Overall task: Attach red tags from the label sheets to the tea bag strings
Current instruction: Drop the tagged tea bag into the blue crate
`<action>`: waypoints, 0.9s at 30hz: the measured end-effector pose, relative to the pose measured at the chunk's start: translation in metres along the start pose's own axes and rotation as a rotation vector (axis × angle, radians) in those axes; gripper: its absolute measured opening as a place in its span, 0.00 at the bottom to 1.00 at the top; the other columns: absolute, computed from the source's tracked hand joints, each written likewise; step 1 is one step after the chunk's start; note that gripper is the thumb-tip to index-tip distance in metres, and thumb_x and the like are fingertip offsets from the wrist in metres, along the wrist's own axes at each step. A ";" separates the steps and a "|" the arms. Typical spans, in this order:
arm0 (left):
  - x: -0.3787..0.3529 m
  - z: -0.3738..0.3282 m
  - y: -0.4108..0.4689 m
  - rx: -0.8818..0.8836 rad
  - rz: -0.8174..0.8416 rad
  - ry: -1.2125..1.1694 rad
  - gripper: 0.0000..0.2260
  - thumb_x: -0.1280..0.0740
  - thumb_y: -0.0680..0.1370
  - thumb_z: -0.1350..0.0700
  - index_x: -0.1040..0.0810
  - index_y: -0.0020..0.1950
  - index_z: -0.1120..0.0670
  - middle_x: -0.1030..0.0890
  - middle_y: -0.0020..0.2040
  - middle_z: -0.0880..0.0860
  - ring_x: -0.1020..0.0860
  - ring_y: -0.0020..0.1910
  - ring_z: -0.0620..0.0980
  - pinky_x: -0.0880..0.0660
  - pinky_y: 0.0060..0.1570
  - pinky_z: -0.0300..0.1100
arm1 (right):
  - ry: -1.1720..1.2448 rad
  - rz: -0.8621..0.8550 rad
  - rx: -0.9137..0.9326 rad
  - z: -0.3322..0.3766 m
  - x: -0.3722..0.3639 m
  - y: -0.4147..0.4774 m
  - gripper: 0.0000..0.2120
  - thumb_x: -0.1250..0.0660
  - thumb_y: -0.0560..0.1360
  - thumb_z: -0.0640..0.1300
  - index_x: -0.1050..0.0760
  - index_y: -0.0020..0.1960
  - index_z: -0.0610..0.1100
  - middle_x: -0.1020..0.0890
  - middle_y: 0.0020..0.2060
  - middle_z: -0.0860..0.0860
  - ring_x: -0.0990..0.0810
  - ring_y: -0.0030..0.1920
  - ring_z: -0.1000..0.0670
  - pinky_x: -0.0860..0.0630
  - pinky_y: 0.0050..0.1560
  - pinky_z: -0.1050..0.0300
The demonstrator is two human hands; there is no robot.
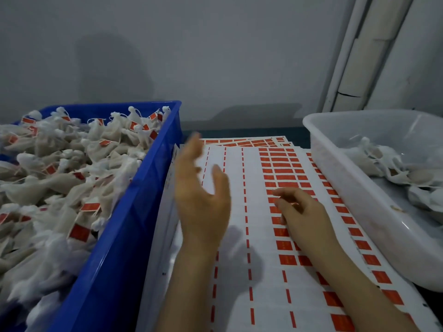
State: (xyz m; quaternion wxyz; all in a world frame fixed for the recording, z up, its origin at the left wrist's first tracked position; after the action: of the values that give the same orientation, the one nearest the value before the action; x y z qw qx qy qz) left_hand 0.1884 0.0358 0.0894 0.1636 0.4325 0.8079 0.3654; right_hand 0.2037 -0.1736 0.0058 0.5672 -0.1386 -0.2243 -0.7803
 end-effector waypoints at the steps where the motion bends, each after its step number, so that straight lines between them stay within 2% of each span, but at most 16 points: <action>1: -0.025 0.006 -0.009 0.016 0.214 0.086 0.17 0.36 0.77 0.52 0.29 0.66 0.49 0.27 0.65 0.44 0.29 0.64 0.40 0.30 0.62 0.35 | -0.016 0.000 -0.001 0.000 -0.001 0.000 0.12 0.38 0.77 0.48 0.32 0.40 0.65 0.30 0.40 0.72 0.26 0.39 0.63 0.34 0.32 0.78; 2: -0.051 0.011 -0.024 0.036 0.440 0.195 0.16 0.36 0.77 0.51 0.27 0.65 0.46 0.27 0.66 0.43 0.30 0.66 0.41 0.33 0.64 0.38 | -0.019 -0.017 0.019 0.001 0.002 -0.002 0.13 0.38 0.77 0.48 0.32 0.40 0.65 0.31 0.40 0.73 0.26 0.39 0.64 0.34 0.29 0.79; 4: -0.086 0.029 -0.055 0.085 0.784 0.348 0.15 0.38 0.78 0.48 0.27 0.66 0.42 0.32 0.71 0.41 0.36 0.72 0.44 0.39 0.69 0.44 | -0.017 -0.055 0.053 0.006 0.007 -0.003 0.13 0.37 0.77 0.46 0.32 0.41 0.65 0.30 0.39 0.73 0.26 0.39 0.65 0.34 0.29 0.81; 6: -0.101 0.047 -0.081 0.136 1.030 0.452 0.20 0.42 0.79 0.41 0.33 0.70 0.41 0.40 0.75 0.42 0.45 0.76 0.47 0.47 0.72 0.51 | -0.011 -0.077 0.087 0.010 0.012 -0.004 0.14 0.37 0.77 0.45 0.31 0.41 0.64 0.29 0.40 0.73 0.25 0.39 0.65 0.34 0.31 0.82; 8: -0.109 0.059 -0.097 0.106 1.172 0.536 0.27 0.46 0.76 0.33 0.41 0.73 0.39 0.47 0.77 0.44 0.52 0.77 0.50 0.54 0.72 0.54 | -0.006 -0.097 0.127 0.017 0.016 -0.007 0.14 0.36 0.76 0.44 0.31 0.41 0.64 0.29 0.41 0.73 0.25 0.40 0.66 0.35 0.34 0.84; 11: -0.111 0.068 -0.106 0.060 1.242 0.614 0.37 0.50 0.69 0.25 0.54 0.75 0.36 0.55 0.78 0.45 0.58 0.77 0.51 0.62 0.70 0.54 | -0.033 -0.055 0.189 0.035 0.016 -0.011 0.12 0.36 0.76 0.44 0.31 0.43 0.62 0.27 0.44 0.69 0.26 0.42 0.67 0.36 0.37 0.85; 14: -0.107 0.075 -0.104 0.080 1.232 0.680 0.42 0.56 0.63 0.22 0.56 0.75 0.36 0.57 0.78 0.44 0.60 0.76 0.51 0.64 0.69 0.53 | -0.064 0.006 0.246 0.057 0.026 -0.014 0.13 0.37 0.76 0.45 0.32 0.43 0.64 0.30 0.42 0.72 0.26 0.41 0.72 0.36 0.37 0.85; 17: -0.104 0.078 -0.101 0.115 1.235 0.690 0.44 0.55 0.61 0.22 0.57 0.75 0.36 0.57 0.78 0.44 0.60 0.76 0.51 0.64 0.70 0.54 | -0.111 0.013 0.309 0.081 0.054 -0.023 0.10 0.38 0.76 0.48 0.32 0.43 0.65 0.29 0.41 0.73 0.24 0.41 0.67 0.28 0.39 0.78; 19: -0.104 0.079 -0.101 0.122 1.252 0.684 0.43 0.54 0.62 0.22 0.58 0.74 0.36 0.57 0.78 0.44 0.60 0.76 0.51 0.64 0.70 0.54 | -0.122 -0.028 0.332 0.091 0.085 -0.031 0.08 0.38 0.75 0.50 0.29 0.45 0.64 0.24 0.38 0.69 0.22 0.40 0.65 0.26 0.35 0.76; 21: -0.106 0.078 -0.101 0.112 1.255 0.684 0.43 0.53 0.62 0.22 0.58 0.74 0.35 0.57 0.78 0.44 0.60 0.76 0.51 0.63 0.70 0.55 | -0.126 -0.113 0.315 0.091 0.123 -0.034 0.04 0.38 0.72 0.53 0.27 0.44 0.63 0.21 0.36 0.68 0.22 0.39 0.67 0.30 0.29 0.78; 22: -0.106 0.078 -0.101 0.108 1.257 0.685 0.43 0.53 0.62 0.22 0.58 0.74 0.36 0.57 0.78 0.44 0.60 0.76 0.51 0.63 0.70 0.56 | -0.168 -0.162 0.291 0.085 0.142 -0.031 0.04 0.39 0.71 0.55 0.27 0.44 0.62 0.21 0.35 0.68 0.21 0.38 0.66 0.32 0.25 0.77; 24: -0.106 0.078 -0.103 0.102 1.265 0.688 0.44 0.54 0.61 0.22 0.58 0.74 0.36 0.57 0.78 0.44 0.60 0.76 0.51 0.63 0.70 0.56 | -0.356 -0.225 0.184 0.059 0.178 -0.017 0.04 0.35 0.73 0.52 0.24 0.46 0.60 0.21 0.35 0.64 0.22 0.35 0.59 0.34 0.30 0.73; 26: -0.107 0.078 -0.103 0.100 1.265 0.686 0.44 0.54 0.61 0.22 0.58 0.74 0.36 0.58 0.78 0.44 0.60 0.76 0.51 0.63 0.70 0.56 | -0.634 -0.151 -0.070 0.013 0.205 0.003 0.09 0.33 0.74 0.48 0.24 0.54 0.55 0.21 0.46 0.56 0.24 0.41 0.55 0.32 0.34 0.63; 27: -0.107 0.078 -0.102 0.103 1.268 0.685 0.44 0.54 0.61 0.22 0.58 0.74 0.36 0.58 0.78 0.44 0.60 0.76 0.51 0.63 0.70 0.56 | -0.822 -0.036 -0.211 -0.012 0.211 0.010 0.15 0.32 0.73 0.50 0.26 0.59 0.53 0.22 0.54 0.51 0.24 0.46 0.50 0.29 0.39 0.58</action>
State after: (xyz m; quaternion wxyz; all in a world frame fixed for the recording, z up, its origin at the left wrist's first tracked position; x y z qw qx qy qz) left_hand 0.2356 -0.0532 -0.0442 -0.3629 0.6863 0.4237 0.4667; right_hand 0.1463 -0.3558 0.0961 0.3997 -0.4917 -0.3530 -0.6884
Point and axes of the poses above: each hand's wrist, its own y-axis towards the middle knuckle, its own x-axis out of the back of the hand, z = x × y, the point moved 9 cm from there along y, towards the middle knuckle
